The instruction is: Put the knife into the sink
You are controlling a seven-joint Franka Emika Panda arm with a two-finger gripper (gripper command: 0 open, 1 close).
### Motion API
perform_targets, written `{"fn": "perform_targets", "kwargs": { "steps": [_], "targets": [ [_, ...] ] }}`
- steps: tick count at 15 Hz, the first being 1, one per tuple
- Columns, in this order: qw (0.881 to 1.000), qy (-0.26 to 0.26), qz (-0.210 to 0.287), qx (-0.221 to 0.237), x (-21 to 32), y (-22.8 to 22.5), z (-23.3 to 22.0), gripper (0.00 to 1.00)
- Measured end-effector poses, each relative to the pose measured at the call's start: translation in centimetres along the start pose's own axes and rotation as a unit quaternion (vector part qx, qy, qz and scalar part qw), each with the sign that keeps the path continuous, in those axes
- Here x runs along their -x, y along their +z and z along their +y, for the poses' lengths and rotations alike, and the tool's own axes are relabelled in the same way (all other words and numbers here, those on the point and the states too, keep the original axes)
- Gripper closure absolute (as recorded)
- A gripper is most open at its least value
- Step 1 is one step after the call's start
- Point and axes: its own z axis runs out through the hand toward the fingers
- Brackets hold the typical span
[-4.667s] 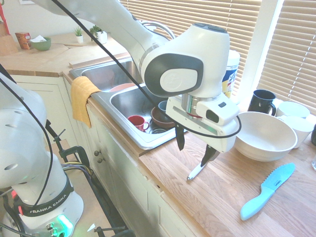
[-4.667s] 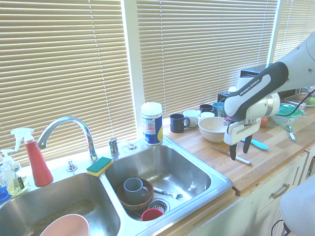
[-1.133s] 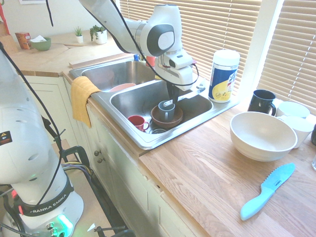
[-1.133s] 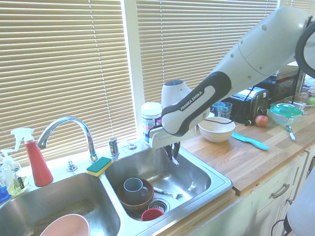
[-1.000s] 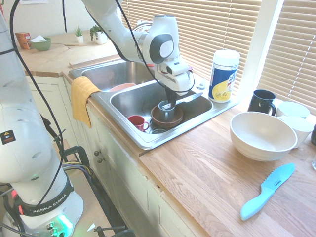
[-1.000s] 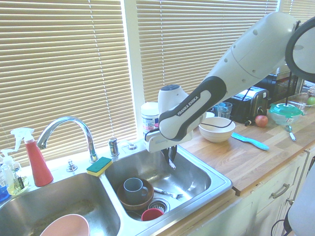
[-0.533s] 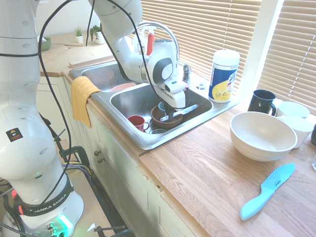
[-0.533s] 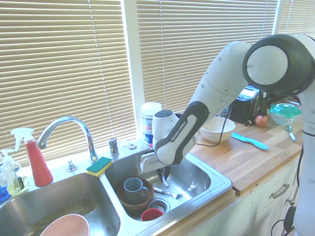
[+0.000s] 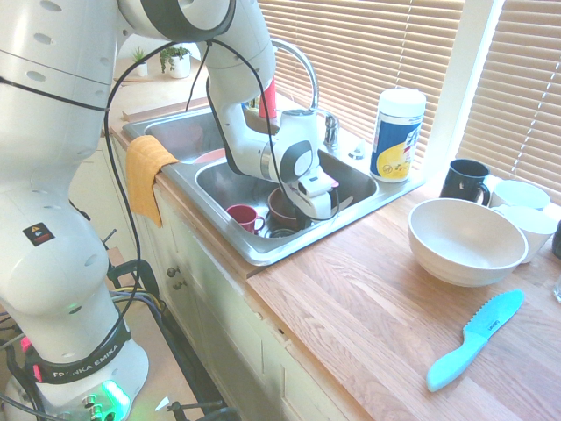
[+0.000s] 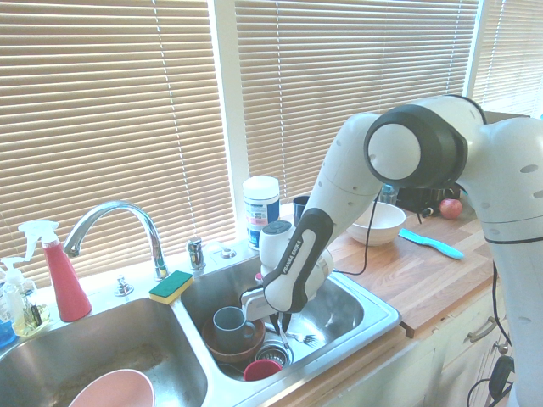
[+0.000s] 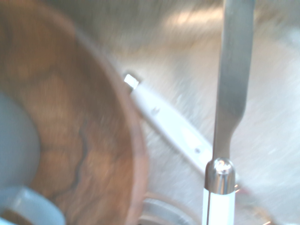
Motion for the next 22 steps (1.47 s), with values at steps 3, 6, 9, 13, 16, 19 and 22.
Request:
{"fn": "perform_targets", "kwargs": {
  "steps": [3, 6, 9, 13, 16, 19, 22],
  "targets": [
    [1.000, 0.001, -0.002, 0.003, 0.4, 0.8, 0.1, 1.00],
    [1.000, 0.006, -0.005, 0.003, 0.3, 1.6, 0.4, 0.00],
    [1.000, 0.011, -0.009, 0.003, 0.5, 2.2, 0.6, 0.00],
    [1.000, 0.016, -0.013, -0.001, 0.4, 2.2, 0.6, 0.00],
    [1.000, 0.015, -0.012, -0.004, 0.6, 2.3, 0.7, 0.00],
    [1.000, 0.012, -0.011, -0.006, 0.9, 2.2, 0.5, 0.00],
    [1.000, 0.012, -0.006, -0.008, 0.7, 2.1, 0.5, 0.00]
  ]
}}
